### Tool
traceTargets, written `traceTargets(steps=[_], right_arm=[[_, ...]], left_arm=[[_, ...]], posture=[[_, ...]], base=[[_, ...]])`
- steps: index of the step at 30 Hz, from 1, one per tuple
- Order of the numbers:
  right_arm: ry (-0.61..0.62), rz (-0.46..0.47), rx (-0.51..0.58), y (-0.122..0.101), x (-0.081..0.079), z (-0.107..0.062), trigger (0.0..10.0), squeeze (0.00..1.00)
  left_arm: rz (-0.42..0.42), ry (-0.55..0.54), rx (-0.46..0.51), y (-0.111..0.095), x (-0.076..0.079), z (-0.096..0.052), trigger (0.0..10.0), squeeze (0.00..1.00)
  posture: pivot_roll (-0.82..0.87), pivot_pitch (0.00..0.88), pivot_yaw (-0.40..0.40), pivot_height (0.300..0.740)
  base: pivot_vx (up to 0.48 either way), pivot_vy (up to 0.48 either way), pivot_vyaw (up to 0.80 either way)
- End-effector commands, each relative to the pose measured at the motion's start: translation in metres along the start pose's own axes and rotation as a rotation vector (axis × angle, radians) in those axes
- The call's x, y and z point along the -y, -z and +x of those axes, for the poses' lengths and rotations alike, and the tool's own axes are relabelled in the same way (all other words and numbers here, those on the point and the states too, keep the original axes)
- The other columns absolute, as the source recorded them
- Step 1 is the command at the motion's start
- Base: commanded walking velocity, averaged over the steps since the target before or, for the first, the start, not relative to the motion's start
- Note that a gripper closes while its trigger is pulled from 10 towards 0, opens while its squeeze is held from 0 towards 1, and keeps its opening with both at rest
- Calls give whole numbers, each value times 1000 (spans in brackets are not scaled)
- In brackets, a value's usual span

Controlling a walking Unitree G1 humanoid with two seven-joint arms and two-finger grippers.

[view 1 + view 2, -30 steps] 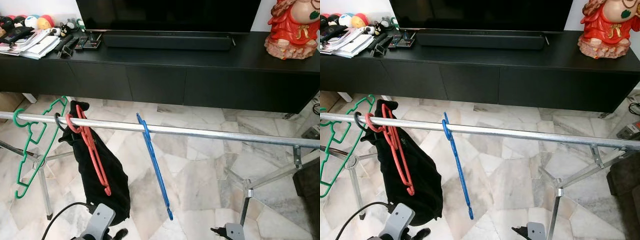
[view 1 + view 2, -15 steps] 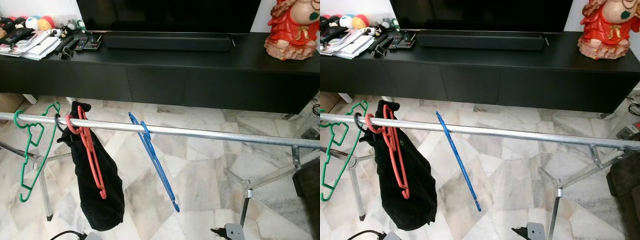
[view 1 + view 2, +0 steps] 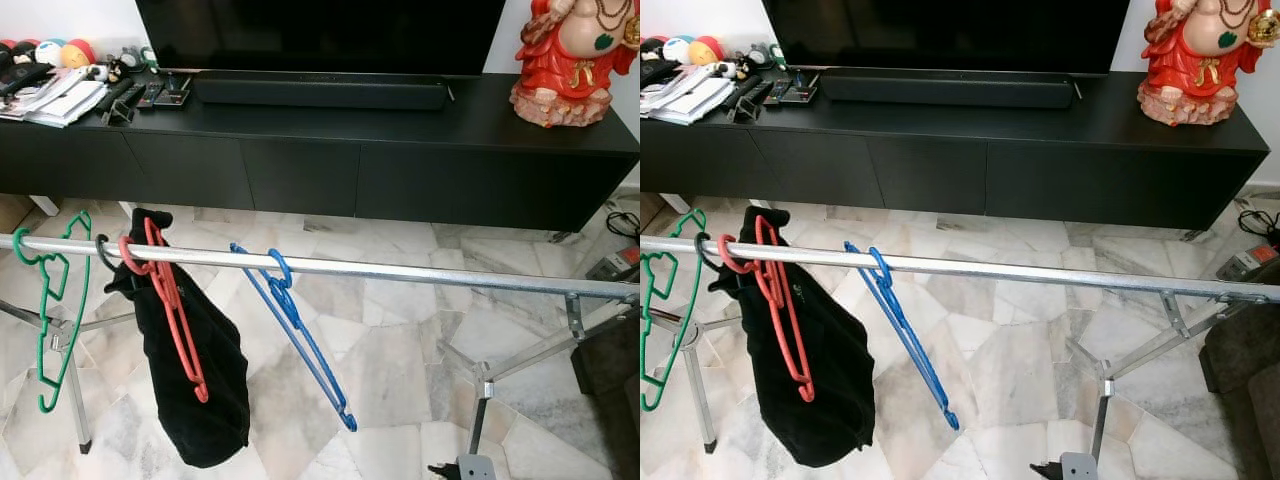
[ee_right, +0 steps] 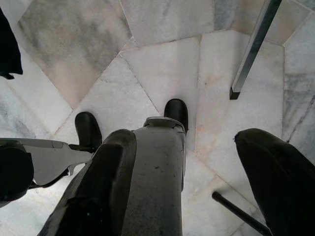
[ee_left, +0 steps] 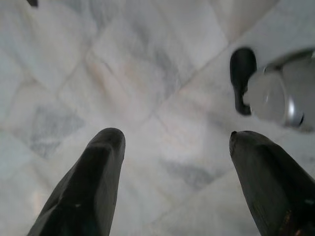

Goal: Hang hanger

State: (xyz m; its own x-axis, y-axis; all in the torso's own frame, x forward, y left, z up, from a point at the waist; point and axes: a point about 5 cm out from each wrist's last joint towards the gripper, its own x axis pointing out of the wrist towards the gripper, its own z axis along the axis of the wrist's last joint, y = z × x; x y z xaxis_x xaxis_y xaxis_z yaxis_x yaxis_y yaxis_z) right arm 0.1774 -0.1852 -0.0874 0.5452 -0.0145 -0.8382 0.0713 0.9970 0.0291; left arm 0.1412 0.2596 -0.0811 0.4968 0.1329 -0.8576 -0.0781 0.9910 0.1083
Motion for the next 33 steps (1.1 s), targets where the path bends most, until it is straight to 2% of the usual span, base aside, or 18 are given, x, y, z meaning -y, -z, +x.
traceTargets(steps=[1,6,14,23,33], right_arm=[[-9,5,-60,18,-3,-2,10000,0],[-14,-10,-63,18,-3,-2,10000,0],[-20,-17,-63,18,-4,-2,10000,0],[-16,-13,-64,18,-3,-2,10000,0],[-16,-7,-61,17,-4,-2,10000,0]], left_arm=[[-9,-20,-32,13,3,0,10000,0],[-44,-44,-19,9,8,2,10000,0],[-58,-57,-52,13,14,4,10000,0],[-49,-43,-56,14,19,5,10000,0],[-52,-41,-84,24,18,3,10000,0]], posture=[[-43,197,41,740],[-45,199,40,740],[-52,199,44,740],[-49,202,41,740],[-48,207,41,740]], base=[[0,0,0],[0,0,0],[0,0,0],[0,460,0],[0,480,0]])
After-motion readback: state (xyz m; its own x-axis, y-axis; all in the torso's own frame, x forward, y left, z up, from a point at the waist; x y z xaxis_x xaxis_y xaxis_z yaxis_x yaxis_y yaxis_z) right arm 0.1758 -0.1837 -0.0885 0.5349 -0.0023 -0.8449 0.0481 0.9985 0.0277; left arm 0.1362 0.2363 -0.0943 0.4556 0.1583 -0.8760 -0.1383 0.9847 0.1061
